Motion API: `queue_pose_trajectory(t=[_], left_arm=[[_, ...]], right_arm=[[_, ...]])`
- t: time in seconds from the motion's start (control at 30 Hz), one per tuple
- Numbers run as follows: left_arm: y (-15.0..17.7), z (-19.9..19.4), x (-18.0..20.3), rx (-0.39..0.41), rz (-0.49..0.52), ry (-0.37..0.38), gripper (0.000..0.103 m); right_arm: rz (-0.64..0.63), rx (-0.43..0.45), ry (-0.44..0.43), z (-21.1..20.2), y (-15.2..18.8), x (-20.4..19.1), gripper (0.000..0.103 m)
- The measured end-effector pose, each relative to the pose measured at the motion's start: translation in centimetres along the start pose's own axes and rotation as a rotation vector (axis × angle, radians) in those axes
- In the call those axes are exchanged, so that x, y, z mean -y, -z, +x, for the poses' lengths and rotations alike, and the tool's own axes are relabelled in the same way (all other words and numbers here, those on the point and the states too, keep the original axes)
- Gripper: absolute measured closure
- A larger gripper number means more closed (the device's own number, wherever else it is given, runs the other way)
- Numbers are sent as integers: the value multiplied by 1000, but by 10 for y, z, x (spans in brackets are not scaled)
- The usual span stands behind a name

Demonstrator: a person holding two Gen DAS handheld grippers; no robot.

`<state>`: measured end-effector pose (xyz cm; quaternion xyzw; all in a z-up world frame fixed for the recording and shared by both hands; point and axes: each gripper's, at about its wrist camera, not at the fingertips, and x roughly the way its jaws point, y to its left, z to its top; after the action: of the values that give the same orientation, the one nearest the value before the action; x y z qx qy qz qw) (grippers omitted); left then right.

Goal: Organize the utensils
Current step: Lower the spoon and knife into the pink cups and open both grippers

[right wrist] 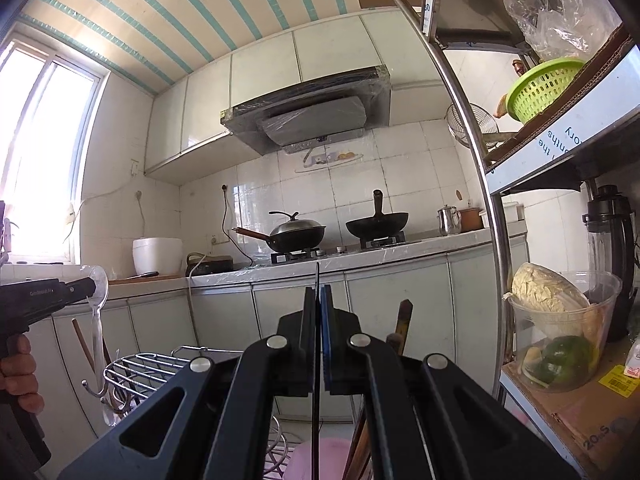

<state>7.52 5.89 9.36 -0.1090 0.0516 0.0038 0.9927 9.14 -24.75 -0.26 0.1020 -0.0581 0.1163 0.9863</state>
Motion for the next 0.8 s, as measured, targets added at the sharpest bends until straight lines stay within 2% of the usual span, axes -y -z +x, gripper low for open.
queue_pose_trajectory(t=[0.43, 0.6, 0.8], left_arm=[[11, -9, -6, 4, 19, -26, 102], [2, -14, -5, 70, 3, -30, 102], [14, -11, 14, 161, 122, -81, 102]], right_arm=[[13, -103, -24, -23, 13, -8, 100], [18, -119, -22, -26, 17, -7, 100], [32, -130, -12, -25, 18, -2, 100]])
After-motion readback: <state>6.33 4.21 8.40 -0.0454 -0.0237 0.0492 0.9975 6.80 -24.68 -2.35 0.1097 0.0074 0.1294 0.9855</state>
